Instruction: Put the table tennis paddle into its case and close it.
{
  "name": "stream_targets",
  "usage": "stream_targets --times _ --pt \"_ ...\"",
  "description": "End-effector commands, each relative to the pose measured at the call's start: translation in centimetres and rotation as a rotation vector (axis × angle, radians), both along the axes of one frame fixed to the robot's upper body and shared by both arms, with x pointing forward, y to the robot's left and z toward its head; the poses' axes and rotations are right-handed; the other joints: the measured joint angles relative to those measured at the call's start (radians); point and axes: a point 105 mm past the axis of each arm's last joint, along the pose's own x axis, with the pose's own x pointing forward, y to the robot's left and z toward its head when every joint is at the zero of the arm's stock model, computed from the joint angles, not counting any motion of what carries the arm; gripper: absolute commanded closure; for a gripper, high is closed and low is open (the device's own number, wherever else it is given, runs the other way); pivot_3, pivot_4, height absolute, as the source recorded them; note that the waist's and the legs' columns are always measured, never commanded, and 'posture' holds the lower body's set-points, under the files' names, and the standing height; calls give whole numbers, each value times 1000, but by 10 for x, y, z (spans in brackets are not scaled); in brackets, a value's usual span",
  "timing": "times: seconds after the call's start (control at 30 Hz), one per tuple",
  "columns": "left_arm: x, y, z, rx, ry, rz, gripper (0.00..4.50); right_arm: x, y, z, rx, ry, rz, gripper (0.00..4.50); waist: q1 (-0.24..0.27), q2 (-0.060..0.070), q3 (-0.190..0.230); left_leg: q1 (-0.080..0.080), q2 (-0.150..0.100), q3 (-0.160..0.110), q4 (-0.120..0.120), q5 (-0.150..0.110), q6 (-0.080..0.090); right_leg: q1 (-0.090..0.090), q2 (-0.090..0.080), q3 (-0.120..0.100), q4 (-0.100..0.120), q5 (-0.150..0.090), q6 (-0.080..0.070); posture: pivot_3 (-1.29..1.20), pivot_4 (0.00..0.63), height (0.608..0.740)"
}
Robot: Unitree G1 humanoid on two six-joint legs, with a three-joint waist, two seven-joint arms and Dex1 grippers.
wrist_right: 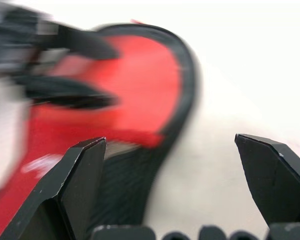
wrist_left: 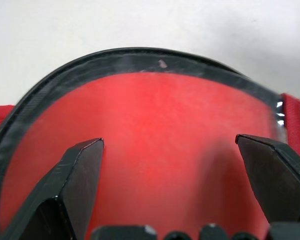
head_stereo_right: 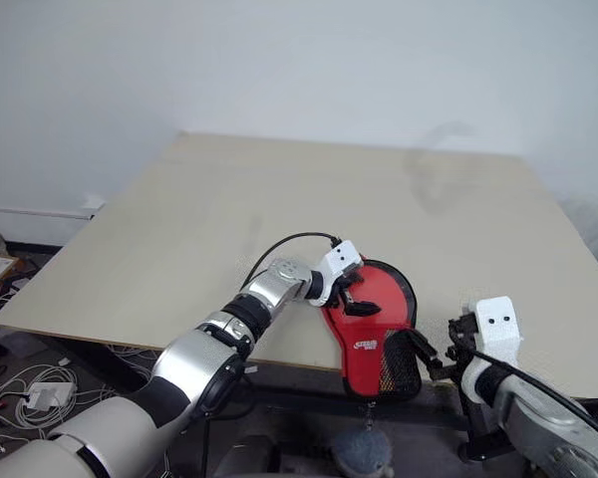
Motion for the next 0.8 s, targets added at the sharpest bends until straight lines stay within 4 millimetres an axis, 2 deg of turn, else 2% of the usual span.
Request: stream_targets --times 0.03,0.23,0.3,0.47,0.6,0.8 --pt "-1 6 1 -9 61 -21 0 20 -1 -2 -5 -23 -31 17 0 2 -1 -1 0 0 -1 0 0 -1 0 0 0 0 0 0 0 740" --pt "8 23 24 -84 80 -43 0 54 -2 -20 32 27 -89 17 -4 5 2 -3 0 0 -1 1 2 -1 1 1 1 1 2 0 0 740" --pt "10 27 30 -107 91 -50 0 59 -2 -24 43 41 -96 17 -3 6 3 -3 0 0 -1 1 2 -2 1 1 1 1 2 0 0 740" --pt "20 42 47 -154 74 -30 0 66 12 -26 56 50 -33 17 -3 7 3 -6 0 0 -1 1 2 -4 2 1 1 2 3 0 0 740" --pt "27 55 59 -183 62 -12 0 69 19 -30 55 71 5 817 -9 7 3 -5 0 -1 -1 1 2 -4 2 1 2 2 3 0 0 740" --pt "31 78 53 -157 66 42 0 78 33 -19 140 31 59 2905 -26 7 3 -4 0 -1 -1 2 2 -2 2 1 2 2 3 0 0 740"
